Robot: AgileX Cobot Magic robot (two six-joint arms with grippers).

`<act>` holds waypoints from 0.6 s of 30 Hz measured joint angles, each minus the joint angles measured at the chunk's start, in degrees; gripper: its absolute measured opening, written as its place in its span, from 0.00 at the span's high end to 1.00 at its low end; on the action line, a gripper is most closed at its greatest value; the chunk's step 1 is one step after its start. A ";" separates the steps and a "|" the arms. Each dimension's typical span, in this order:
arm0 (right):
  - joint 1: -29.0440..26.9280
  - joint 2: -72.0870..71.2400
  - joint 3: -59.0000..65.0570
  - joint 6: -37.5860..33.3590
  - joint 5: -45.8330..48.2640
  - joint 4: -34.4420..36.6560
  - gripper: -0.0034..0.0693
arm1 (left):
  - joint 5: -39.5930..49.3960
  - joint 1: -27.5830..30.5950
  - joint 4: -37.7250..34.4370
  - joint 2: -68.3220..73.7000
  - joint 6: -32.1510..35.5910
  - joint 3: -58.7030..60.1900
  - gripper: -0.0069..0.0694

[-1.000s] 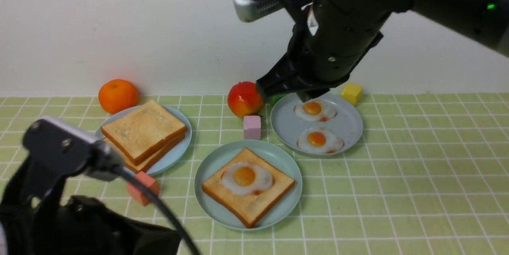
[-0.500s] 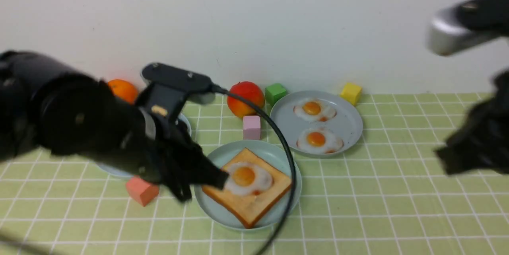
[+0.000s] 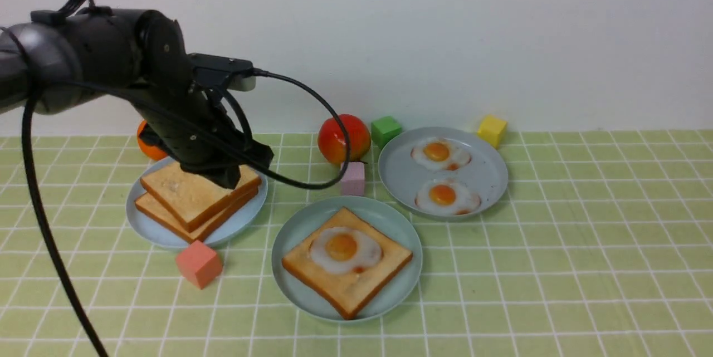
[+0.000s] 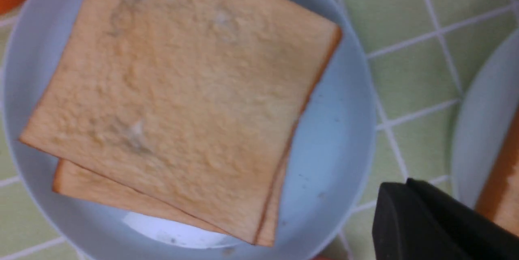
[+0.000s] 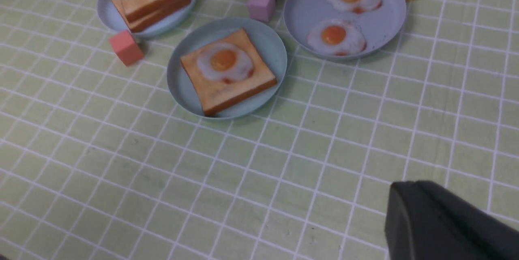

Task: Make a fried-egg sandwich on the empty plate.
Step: Use the left arm to grab a slice of bread

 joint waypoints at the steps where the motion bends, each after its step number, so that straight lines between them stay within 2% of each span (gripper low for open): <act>1: 0.00 -0.75 0.00 0.02 0.15 0.46 0.97 | 0.37 0.49 0.62 0.99 1.29 -1.12 0.83; 2: 0.00 -1.11 0.00 0.02 0.14 0.58 0.97 | 0.37 0.60 0.62 1.22 1.29 -1.12 0.82; 3: 0.00 -2.31 0.00 0.07 0.29 1.36 0.97 | 0.39 1.08 2.21 2.70 4.00 -2.29 0.76; 4: 0.00 -2.43 0.00 0.07 0.29 1.48 0.97 | 0.33 1.16 2.44 2.85 4.30 -2.36 0.76; 5: 0.00 -3.09 0.00 0.08 0.52 2.07 0.97 | -0.35 1.20 4.33 3.85 6.58 -2.53 0.68; 7: 0.00 -3.36 0.34 0.13 0.69 2.25 0.97 | -1.56 1.20 5.54 4.62 8.76 -2.60 0.59; 12: 0.00 -3.35 3.69 0.13 0.69 2.51 0.96 | -3.48 1.20 6.88 6.48 11.33 -2.82 0.42; 15: 0.00 -3.35 5.21 0.29 0.69 2.79 0.96 | -3.39 1.20 6.88 7.29 12.08 -2.82 0.39; 18: 0.00 -3.35 7.25 0.42 0.63 2.84 0.96 | -2.64 1.20 6.95 8.64 15.81 -2.82 0.38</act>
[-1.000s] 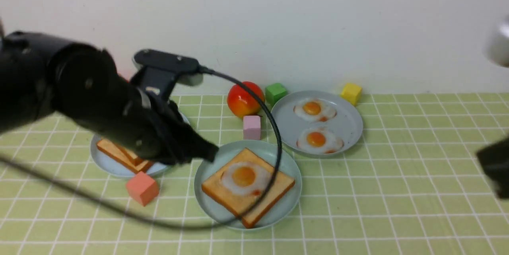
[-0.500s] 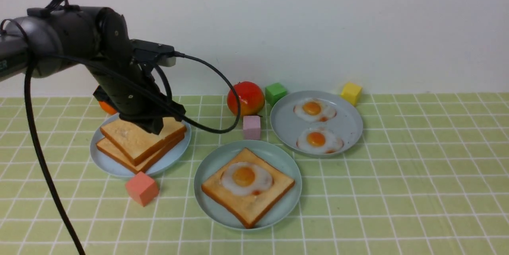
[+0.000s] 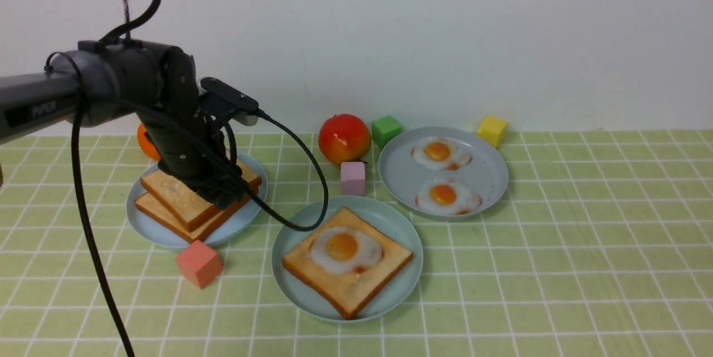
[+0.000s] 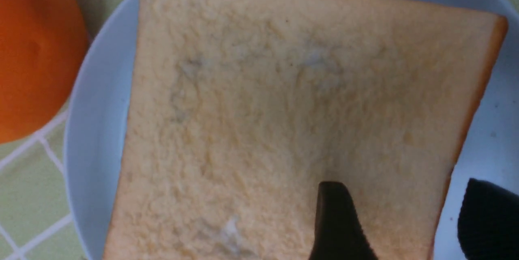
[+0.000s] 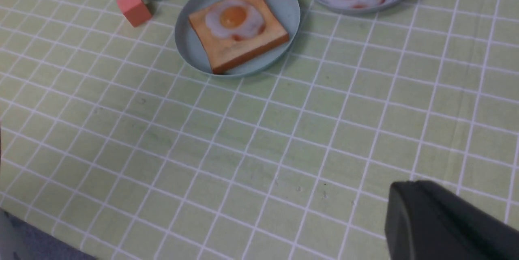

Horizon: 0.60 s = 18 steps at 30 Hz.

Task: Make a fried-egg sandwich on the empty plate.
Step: Use the left arm to grab a slice of bread

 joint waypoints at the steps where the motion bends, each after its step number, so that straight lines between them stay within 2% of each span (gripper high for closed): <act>1: 0.00 0.00 0.28 0.04 0.00 0.06 0.96 | 0.33 0.00 0.00 0.30 1.43 0.00 0.38; 4: 0.00 0.00 0.67 0.04 -0.06 0.01 0.96 | 0.39 0.00 0.00 0.79 4.97 -0.23 0.37; 11: 0.00 0.00 0.67 0.04 -0.63 0.01 0.96 | 0.01 0.00 0.18 1.62 5.92 -0.37 0.40; 18: 0.00 0.00 0.67 0.04 -0.63 0.01 0.95 | 0.80 0.00 0.61 1.81 5.99 -0.82 0.65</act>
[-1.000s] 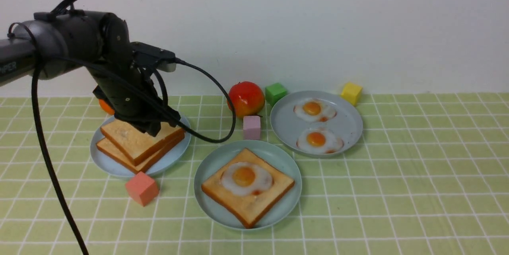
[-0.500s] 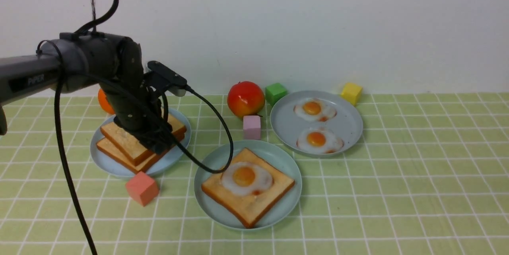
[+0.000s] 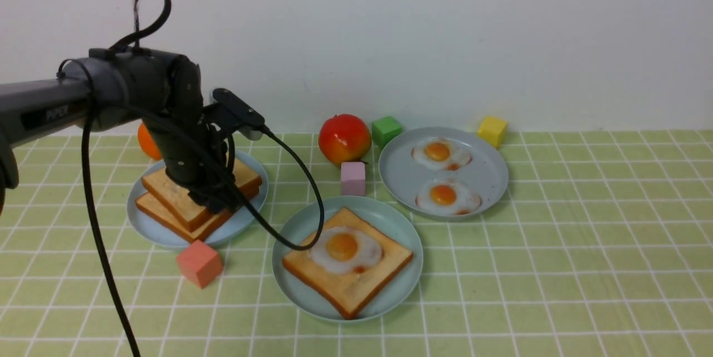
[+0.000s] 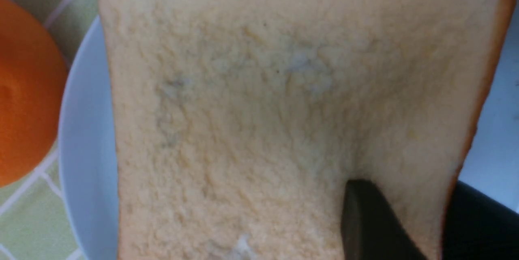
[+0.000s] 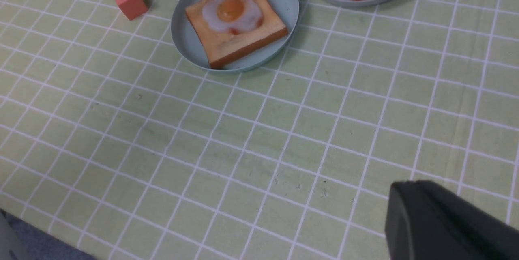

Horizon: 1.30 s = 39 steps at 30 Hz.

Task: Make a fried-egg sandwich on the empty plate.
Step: Use the left arm to grab a slice of bread, then use the left arm to place a slice of bread on the fried egg in the middle

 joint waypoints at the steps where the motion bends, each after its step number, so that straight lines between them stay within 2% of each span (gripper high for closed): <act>1: 0.00 0.00 0.00 0.00 0.00 0.00 0.95 | 0.20 0.00 0.08 0.00 0.06 0.00 0.69; 8: 0.00 0.00 0.00 0.00 -0.06 0.00 0.95 | 1.49 -0.30 0.65 -1.65 -1.07 0.07 0.81; 16: 0.00 0.00 0.00 0.00 -0.06 -0.68 0.94 | 6.10 -1.95 -5.19 -11.52 -11.78 0.97 0.85; 17: 0.00 0.00 0.00 0.00 0.00 -0.96 0.94 | 8.26 -4.71 -5.28 -13.87 -14.20 2.13 0.85; 18: 0.00 0.00 0.00 0.00 0.05 -0.94 0.94 | 8.48 -5.09 -5.28 -14.08 -14.20 2.30 0.85; 21: 0.00 0.00 0.00 0.00 0.65 -1.16 0.94 | 10.33 -13.87 -3.23 -15.63 -19.09 5.86 0.85; 26: 0.00 0.00 0.00 0.00 2.36 -1.44 0.94 | 8.07 -26.02 2.25 -15.51 -27.17 7.26 0.85; 27: 0.00 0.00 0.00 0.00 2.45 -1.44 0.94 | 8.07 -26.43 2.25 -15.51 -27.17 7.25 0.85; 28: 0.00 0.00 0.00 0.00 3.05 -1.48 0.94 | 5.94 -29.35 4.94 -15.41 -29.65 7.27 0.85; 32: 0.00 0.00 0.00 0.00 3.49 -1.48 0.94 | 2.32 -33.43 9.55 -14.66 -32.86 7.27 0.85; 39: 0.00 0.00 0.00 0.00 4.14 -1.50 0.93 | 2.01 -34.59 10.70 -12.97 -33.83 7.32 0.85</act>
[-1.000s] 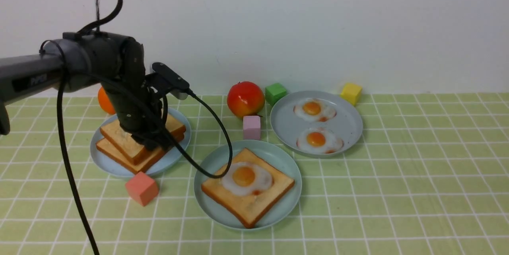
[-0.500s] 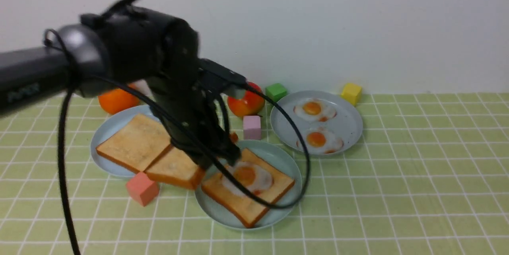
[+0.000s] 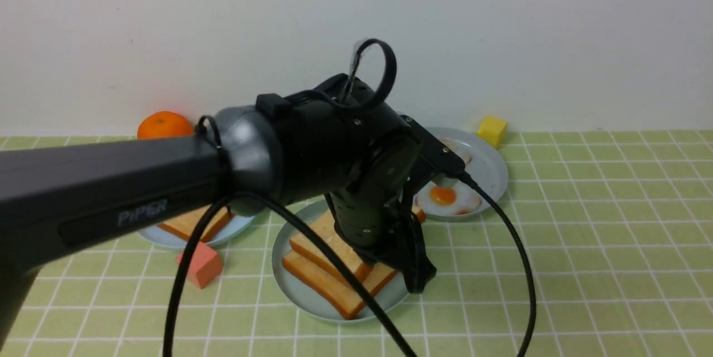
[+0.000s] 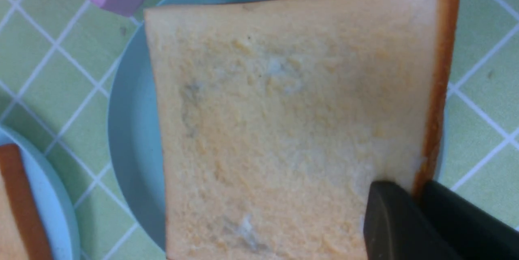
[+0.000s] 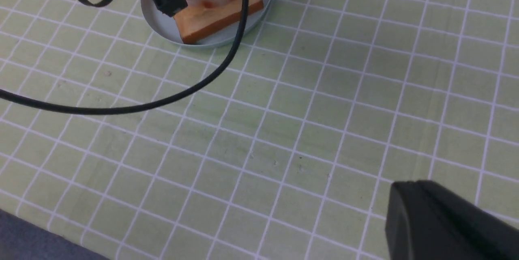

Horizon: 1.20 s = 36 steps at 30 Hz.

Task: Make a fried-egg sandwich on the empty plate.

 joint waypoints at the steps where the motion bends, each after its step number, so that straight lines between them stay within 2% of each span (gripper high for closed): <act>1: 0.00 0.00 0.00 0.00 0.04 0.00 0.93 | 0.19 0.00 0.00 0.47 0.00 0.07 0.85; 13: 0.00 0.00 0.00 0.00 0.13 0.51 0.93 | -0.34 0.00 -0.29 4.08 -0.16 0.07 0.85; 18: 0.00 0.00 0.00 0.00 0.20 1.89 0.93 | -0.41 0.00 -0.23 4.09 -0.16 0.07 0.72; 20: 0.00 0.00 0.00 0.00 0.20 2.52 0.93 | -0.41 0.00 -0.23 4.09 -0.20 0.07 0.61; 22: 0.00 0.00 0.00 0.00 0.25 2.52 0.92 | -0.48 0.00 -0.23 4.09 -0.20 0.07 0.57; 25: 0.00 0.00 0.00 0.00 0.25 2.52 0.92 | -0.34 0.00 -0.23 4.09 -1.53 0.07 0.43; 28: 0.00 0.00 0.00 0.00 0.25 2.52 0.92 | 0.35 0.00 -0.23 3.66 -4.12 0.07 0.40; 32: 0.00 0.00 -0.55 0.00 0.30 2.52 0.91 | 2.67 -0.19 -0.23 1.15 -7.12 -0.85 0.43; 35: 0.00 0.00 -4.25 0.00 1.07 2.52 0.91 | 5.25 -1.94 -0.59 -7.08 -7.95 -2.42 0.60; 36: 0.00 0.00 -4.53 0.00 1.16 2.52 0.91 | 5.25 -2.12 -0.59 -8.39 -8.07 -2.40 0.62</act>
